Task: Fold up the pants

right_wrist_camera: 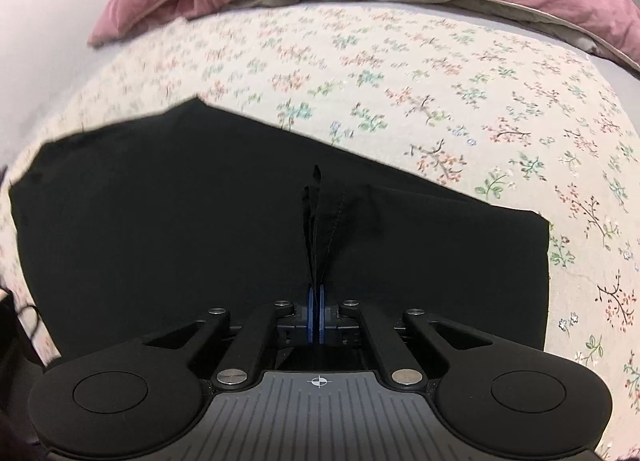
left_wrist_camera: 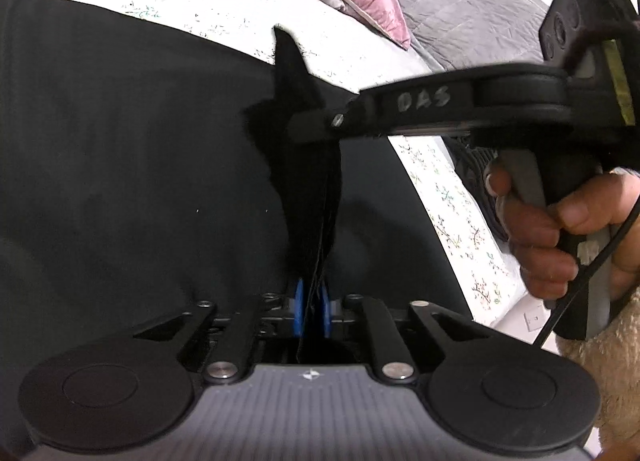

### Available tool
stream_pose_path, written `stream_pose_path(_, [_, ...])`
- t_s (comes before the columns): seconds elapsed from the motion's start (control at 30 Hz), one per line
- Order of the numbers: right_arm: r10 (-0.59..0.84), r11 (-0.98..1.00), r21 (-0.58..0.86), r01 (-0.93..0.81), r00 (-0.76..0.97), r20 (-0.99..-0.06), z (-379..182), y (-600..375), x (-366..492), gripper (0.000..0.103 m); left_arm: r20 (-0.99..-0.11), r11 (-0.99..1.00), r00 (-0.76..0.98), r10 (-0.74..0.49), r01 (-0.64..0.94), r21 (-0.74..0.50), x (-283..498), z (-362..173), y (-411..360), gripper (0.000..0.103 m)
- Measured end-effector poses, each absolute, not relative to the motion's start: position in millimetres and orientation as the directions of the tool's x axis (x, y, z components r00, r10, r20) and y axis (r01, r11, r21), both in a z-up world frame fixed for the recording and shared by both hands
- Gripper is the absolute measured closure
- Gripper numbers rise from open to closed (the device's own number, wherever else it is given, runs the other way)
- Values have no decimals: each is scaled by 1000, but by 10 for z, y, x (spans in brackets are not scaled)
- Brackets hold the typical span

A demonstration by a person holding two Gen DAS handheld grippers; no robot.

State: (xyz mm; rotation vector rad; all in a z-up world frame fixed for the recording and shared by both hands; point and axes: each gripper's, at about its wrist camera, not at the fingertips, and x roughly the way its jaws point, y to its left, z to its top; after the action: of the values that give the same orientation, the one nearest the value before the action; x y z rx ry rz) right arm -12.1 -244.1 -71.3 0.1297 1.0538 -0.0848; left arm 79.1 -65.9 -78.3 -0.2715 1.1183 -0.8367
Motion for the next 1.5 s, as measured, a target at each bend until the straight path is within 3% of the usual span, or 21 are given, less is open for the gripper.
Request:
stream_pose_path(0.67, [128, 974, 214, 76, 596, -792, -455, -1910, 371, 103, -658, 749, 359, -662, 342, -567, 773, -414, 733, 77])
stream_pose_path(1.5, [345, 936, 326, -130, 519, -782, -833, 90, 1899, 103, -641, 787, 602, -476, -33, -616, 935, -254, 2518, 77])
